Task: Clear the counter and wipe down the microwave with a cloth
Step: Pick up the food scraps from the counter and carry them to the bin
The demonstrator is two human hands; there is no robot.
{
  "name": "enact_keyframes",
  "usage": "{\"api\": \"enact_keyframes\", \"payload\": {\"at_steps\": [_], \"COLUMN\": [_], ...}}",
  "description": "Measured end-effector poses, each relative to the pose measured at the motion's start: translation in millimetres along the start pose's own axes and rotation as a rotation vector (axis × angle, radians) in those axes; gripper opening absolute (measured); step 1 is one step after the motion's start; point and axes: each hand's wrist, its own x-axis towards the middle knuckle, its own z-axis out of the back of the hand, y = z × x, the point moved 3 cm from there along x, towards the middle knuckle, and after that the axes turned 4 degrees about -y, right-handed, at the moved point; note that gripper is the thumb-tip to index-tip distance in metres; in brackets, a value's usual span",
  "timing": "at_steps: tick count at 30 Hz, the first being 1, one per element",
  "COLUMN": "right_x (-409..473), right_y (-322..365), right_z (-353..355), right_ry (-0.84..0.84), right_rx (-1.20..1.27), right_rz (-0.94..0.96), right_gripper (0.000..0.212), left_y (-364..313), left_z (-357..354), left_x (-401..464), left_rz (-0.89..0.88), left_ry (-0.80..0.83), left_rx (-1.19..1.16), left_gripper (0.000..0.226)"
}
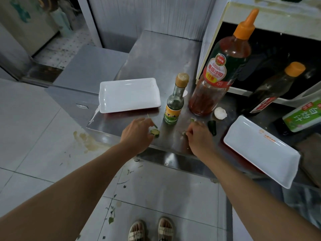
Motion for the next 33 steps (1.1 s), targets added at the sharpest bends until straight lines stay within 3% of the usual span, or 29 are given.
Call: {"api": "enact_keyframes", "payload": {"at_steps": [6,10,17,19,28,33], "right_x": [18.0,29.5,29.4,29.4,23.4,19.5], "right_y": [-19.6,-13.7,-5.7,-5.0,-7.7,-14.7], "right_z": [14.7,5.6,-13.1,-12.0,-9.2,-4.2], "right_ry": [-0.129,-0.158,-0.205,-0.219,-0.103,-0.094], "right_rx": [0.092,0.087,-0.146,-0.181,-0.158,-0.007], "right_rz": [-0.146,-0.117,0.016,0.062,0.072,-0.006], "right_gripper": [0.016,0.015,0.007,0.013,0.021,0.021], "left_y": [-9.5,-9.2,-8.7,-9.5,-11.3,-12.5], "left_z": [-8.9,-11.1,-12.6,-13.6,-15.7,-16.8], "left_x": [7.9,10.2,10.1,10.3,10.2,5.3], "left_rz": [0.039,0.047,0.029,0.038,0.089,0.059], "left_ry": [-0.007,-0.012,-0.004,-0.007,-0.085,-0.076], "left_rx": [0.024,0.029,0.028,0.024,0.005,-0.029], "left_gripper": [0.031,0.033,0.034,0.033,0.023,0.026]}}
